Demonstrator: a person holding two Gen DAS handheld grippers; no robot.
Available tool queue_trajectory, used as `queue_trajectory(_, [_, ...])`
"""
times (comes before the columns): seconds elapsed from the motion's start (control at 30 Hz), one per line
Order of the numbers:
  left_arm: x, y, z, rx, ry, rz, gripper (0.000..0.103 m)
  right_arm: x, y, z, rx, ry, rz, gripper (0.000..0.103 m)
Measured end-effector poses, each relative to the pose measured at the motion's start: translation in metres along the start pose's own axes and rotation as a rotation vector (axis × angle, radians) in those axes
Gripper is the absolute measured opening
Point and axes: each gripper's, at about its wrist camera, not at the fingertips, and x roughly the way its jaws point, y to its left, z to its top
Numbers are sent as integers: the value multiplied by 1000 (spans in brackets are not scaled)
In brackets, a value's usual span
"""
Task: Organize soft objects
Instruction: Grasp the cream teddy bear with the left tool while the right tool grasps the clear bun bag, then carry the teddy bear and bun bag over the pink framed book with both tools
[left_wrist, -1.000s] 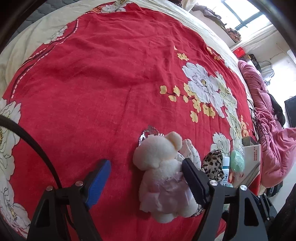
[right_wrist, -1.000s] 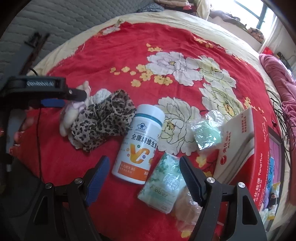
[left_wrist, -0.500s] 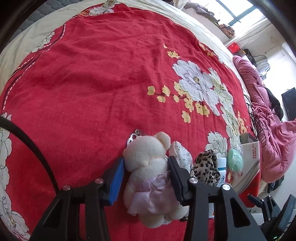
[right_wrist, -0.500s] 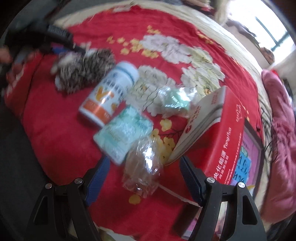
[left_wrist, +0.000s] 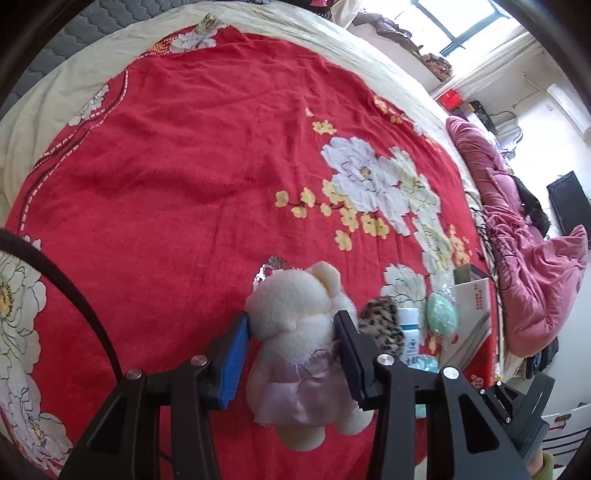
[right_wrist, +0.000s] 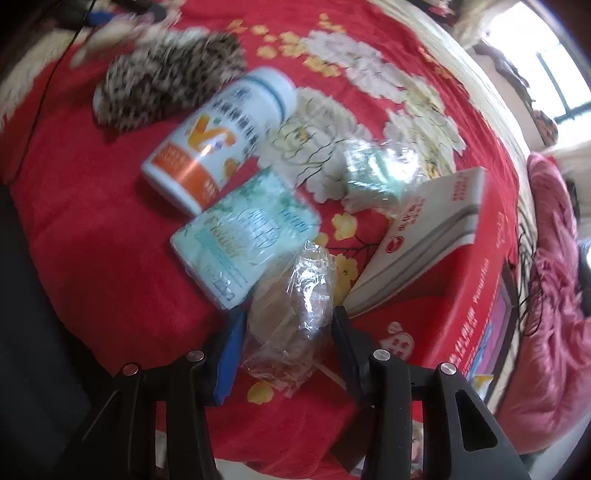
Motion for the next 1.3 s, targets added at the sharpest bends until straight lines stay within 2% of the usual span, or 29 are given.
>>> queue_trajectory(0.23, [-29, -17, -5, 53, -42, 9, 47, -40, -22, -2, 139, -126, 64, 48])
queue_trajectory(0.4, [-50, -45, -12, 131, -72, 9, 47, -73, -38, -5, 258, -241, 129, 48])
queue_trajectory(0.77, [-84, -125, -39, 297, -117, -4, 47, -135, -65, -30, 389, -411, 123, 48])
queue_trajectory(1.07, [-95, -193, -72, 436, -128, -31, 47, -163, -98, -74, 498, -488, 108, 48])
queue_trajectory(1.3, [-91, -237, -91, 500, -110, -65, 47, -171, -127, -114, 594, -514, 78, 48])
